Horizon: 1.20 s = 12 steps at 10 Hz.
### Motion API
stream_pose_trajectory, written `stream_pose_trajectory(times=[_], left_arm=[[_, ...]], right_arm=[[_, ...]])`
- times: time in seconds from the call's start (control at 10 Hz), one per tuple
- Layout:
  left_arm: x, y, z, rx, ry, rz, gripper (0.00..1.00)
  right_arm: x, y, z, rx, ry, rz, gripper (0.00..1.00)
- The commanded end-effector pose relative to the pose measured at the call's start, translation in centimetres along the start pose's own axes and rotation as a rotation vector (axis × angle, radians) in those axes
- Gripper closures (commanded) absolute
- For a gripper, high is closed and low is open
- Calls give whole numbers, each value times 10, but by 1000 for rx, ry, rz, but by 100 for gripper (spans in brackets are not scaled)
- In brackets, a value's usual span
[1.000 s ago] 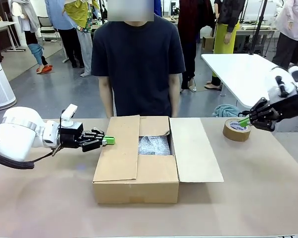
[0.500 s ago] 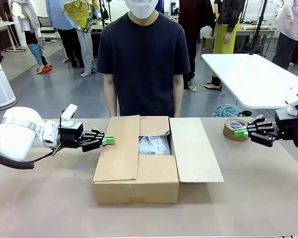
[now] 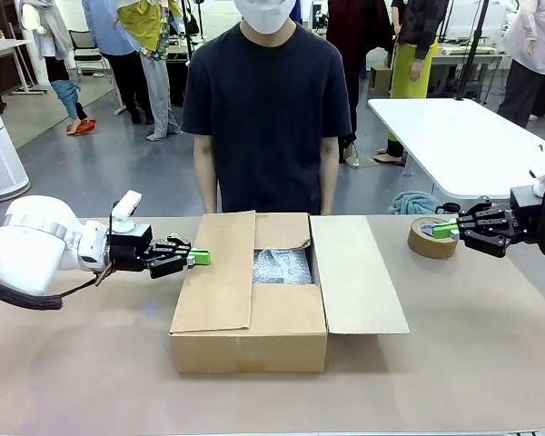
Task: Wrap the clocks to prevent damage.
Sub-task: Push the left (or right) flap of the Package Box to close it.
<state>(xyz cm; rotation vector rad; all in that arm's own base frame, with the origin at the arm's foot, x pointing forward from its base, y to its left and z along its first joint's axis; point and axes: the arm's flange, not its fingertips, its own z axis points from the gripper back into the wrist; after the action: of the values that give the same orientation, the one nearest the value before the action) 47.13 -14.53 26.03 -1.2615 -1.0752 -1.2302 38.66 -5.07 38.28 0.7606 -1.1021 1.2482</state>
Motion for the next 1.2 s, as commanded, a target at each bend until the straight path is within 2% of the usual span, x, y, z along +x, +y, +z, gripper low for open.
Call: stream_pose_trajectory(times=[0.0,0.4,1.1], left_arm=[[-2,-2,-3,9,-3,-2,100],[-2,-2,-3,9,-3,-2,100],[-2,-2,-3,9,-3,-2,100]], right_arm=[[-25,-12,-13,16,-17,-62,99],[-71,-23,-46,72,-4,-112,99],[-93,-24,-113,142,15,-152,99]])
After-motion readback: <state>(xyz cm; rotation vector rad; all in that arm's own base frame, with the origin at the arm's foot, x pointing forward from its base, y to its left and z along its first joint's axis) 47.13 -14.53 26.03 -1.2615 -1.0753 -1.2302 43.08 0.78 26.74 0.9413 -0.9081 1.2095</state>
